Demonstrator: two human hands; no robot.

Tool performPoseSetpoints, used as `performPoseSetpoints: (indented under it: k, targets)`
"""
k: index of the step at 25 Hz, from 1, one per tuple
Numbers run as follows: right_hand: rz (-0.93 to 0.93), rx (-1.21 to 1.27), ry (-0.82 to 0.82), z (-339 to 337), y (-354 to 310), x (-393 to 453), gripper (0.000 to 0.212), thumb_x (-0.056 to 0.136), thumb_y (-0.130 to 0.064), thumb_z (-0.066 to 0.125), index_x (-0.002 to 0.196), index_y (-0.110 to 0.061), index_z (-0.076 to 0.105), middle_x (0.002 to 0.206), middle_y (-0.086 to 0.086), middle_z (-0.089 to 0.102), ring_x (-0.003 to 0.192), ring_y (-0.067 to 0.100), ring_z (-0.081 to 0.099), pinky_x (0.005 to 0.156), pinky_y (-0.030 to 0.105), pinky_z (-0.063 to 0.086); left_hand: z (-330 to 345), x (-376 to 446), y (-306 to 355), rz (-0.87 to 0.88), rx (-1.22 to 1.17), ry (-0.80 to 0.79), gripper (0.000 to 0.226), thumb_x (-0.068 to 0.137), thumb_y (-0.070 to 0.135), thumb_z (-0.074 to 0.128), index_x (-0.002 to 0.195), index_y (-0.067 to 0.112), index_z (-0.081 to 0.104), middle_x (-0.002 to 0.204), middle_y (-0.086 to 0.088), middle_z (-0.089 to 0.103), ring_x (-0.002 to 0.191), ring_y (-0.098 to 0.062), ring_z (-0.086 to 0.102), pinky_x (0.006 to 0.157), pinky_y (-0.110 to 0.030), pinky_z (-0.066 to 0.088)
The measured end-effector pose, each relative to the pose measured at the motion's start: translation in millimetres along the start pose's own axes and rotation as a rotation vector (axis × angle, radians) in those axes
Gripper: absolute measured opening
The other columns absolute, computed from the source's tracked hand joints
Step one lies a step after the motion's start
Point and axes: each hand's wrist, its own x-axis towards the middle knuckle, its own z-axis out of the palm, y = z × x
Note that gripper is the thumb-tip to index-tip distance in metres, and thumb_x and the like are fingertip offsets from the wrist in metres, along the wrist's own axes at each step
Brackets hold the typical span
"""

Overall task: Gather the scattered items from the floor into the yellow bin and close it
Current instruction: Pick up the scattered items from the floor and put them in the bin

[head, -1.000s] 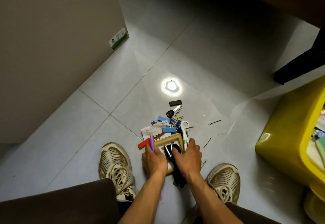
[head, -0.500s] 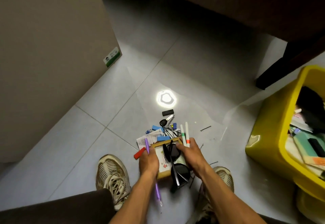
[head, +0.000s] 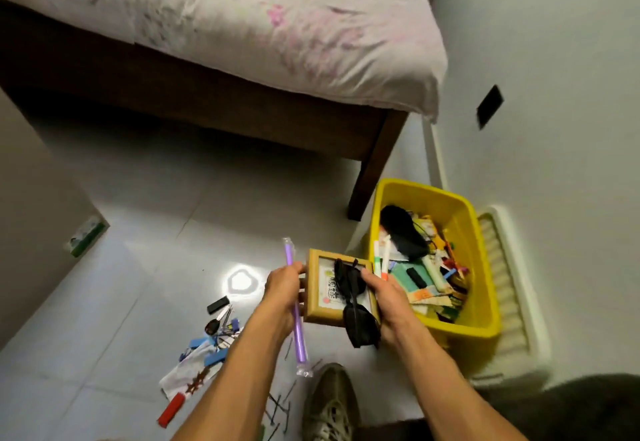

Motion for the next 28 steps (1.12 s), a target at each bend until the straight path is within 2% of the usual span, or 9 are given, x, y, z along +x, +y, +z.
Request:
performPoseSetpoints:
  k: [4,7,9,12,14,17,21,25,28]
  targets:
    - [-0.020,0.029,0.212,-66,-88,-3,0.034,0.093,-0.017,0.061,0.125,-0.007,0.057,0.119,0.023,0.066,0.104,0.041,0.066,0.086,0.058,0.054,96,-22,39,0.034,-0.001,-0.285,0.034,0.100,0.042,0.046,0.096,0.012,0.061,0.092,-0.014,0.066,0.077,-0.027,0.062,0.058,-0.032,0.048]
    - [-0.005,0.129,0.306,-97,-120,-2,0.025,0.096,-0.022,0.053,0.117,-0.010,0.060,0.108,0.022,0.067,0.091,0.037,0.068,0.067,0.051,0.058,112,-26,46,0.007,-0.084,-0.399,0.042,0.098,0.056,0.039,0.100,0.018,0.057,0.097,-0.006,0.061,0.088,-0.023,0.059,0.076,-0.037,0.051]
    - [0.037,0.108,0.315,-95,-115,0,0.018,0.098,-0.024,0.049,0.107,-0.014,0.061,0.098,0.017,0.068,0.078,0.032,0.066,0.054,0.041,0.056,96,-19,33,0.035,0.009,-0.345,0.052,0.099,0.055,0.038,0.133,0.018,0.050,0.128,-0.007,0.059,0.113,-0.025,0.056,0.093,-0.043,0.047]
    - [0.014,-0.144,0.384,-69,-76,10,0.023,0.098,-0.015,0.048,0.115,-0.008,0.062,0.109,0.016,0.064,0.091,0.033,0.061,0.070,0.040,0.051,51,-8,7,0.079,0.219,-0.214,0.061,0.099,0.055,0.037,0.145,0.014,0.041,0.145,-0.006,0.049,0.128,-0.027,0.050,0.103,-0.044,0.043]
    - [-0.142,-0.511,0.513,-51,-58,13,0.033,0.097,-0.017,0.047,0.126,-0.006,0.058,0.118,0.017,0.062,0.102,0.034,0.059,0.084,0.044,0.050,21,-2,-8,0.104,0.282,-0.129,0.047,0.100,0.051,0.039,0.131,0.017,0.053,0.132,-0.004,0.057,0.116,-0.024,0.057,0.095,-0.039,0.048]
    - [-0.396,-0.801,0.444,-12,-42,6,0.035,0.093,-0.016,0.050,0.127,-0.010,0.058,0.129,0.016,0.059,0.117,0.036,0.054,0.099,0.043,0.044,-40,2,-29,0.096,0.272,0.057,0.018,0.097,0.036,0.048,0.097,0.024,0.061,0.106,-0.003,0.064,0.091,-0.021,0.060,0.078,-0.034,0.048]
    - [-0.625,-1.006,0.228,37,6,-7,0.029,0.092,-0.012,0.053,0.120,-0.009,0.061,0.123,0.014,0.062,0.110,0.031,0.057,0.087,0.031,0.042,-118,8,-65,0.066,0.345,0.240,0.014,0.090,0.024,0.055,0.077,0.023,0.062,0.089,-0.003,0.063,0.078,-0.021,0.057,0.073,-0.032,0.046]
    - [-0.250,-1.179,-0.268,76,87,-11,0.027,0.093,-0.019,0.057,0.118,-0.014,0.062,0.117,0.005,0.064,0.101,0.019,0.059,0.085,0.029,0.047,-170,21,-91,0.031,0.580,0.377,0.015,0.091,0.025,0.057,0.103,0.024,0.066,0.116,-0.001,0.065,0.100,-0.024,0.059,0.087,-0.031,0.047]
    - [0.216,-1.093,-0.245,90,164,-15,0.021,0.091,-0.021,0.058,0.109,-0.010,0.059,0.105,0.008,0.063,0.097,0.026,0.061,0.091,0.042,0.054,-200,30,-114,-0.079,0.762,0.528,0.040,0.089,0.029,0.059,0.129,0.022,0.054,0.130,-0.007,0.056,0.112,-0.030,0.056,0.085,-0.034,0.048]
